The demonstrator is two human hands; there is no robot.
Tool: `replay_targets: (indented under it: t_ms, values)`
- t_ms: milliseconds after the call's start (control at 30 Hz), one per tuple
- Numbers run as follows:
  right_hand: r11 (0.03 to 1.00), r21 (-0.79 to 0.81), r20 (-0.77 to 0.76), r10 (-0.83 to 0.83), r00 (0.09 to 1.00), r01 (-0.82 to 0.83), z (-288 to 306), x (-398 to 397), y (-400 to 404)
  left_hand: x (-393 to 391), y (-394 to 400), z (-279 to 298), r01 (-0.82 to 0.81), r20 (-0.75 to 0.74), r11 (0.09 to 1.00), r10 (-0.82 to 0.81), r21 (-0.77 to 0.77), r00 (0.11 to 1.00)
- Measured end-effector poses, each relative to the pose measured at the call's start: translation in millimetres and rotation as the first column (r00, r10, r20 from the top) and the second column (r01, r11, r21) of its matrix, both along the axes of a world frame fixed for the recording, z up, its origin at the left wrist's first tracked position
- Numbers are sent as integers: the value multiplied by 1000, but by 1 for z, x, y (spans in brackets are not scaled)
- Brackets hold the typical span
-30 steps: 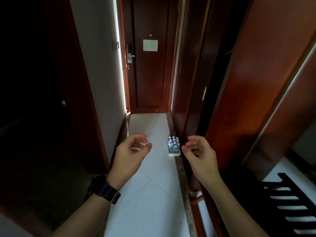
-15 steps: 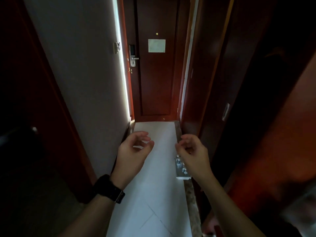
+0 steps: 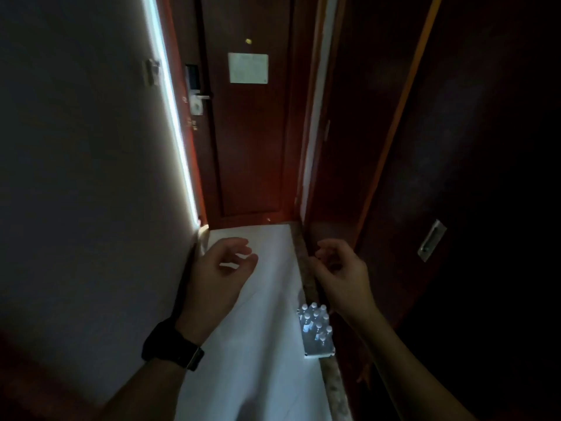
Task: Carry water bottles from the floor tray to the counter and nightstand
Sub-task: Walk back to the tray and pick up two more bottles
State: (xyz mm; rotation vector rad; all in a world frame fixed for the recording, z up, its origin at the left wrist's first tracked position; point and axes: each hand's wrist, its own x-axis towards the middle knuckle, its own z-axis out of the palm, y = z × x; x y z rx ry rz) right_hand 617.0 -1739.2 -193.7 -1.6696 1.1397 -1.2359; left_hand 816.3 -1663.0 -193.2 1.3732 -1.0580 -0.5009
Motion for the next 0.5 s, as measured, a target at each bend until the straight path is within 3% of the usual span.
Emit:
replay_targets:
  t_ms: [267, 500]
  values:
    - [976, 78, -9, -202, 979, 202, -18, 29, -169, 38, -207, -23, 216, 119, 970, -229, 112, 966]
    - [912, 247, -49, -325, 944, 327, -104, 14, -290, 28, -348, -103, 307, 94, 907, -346, 289, 934]
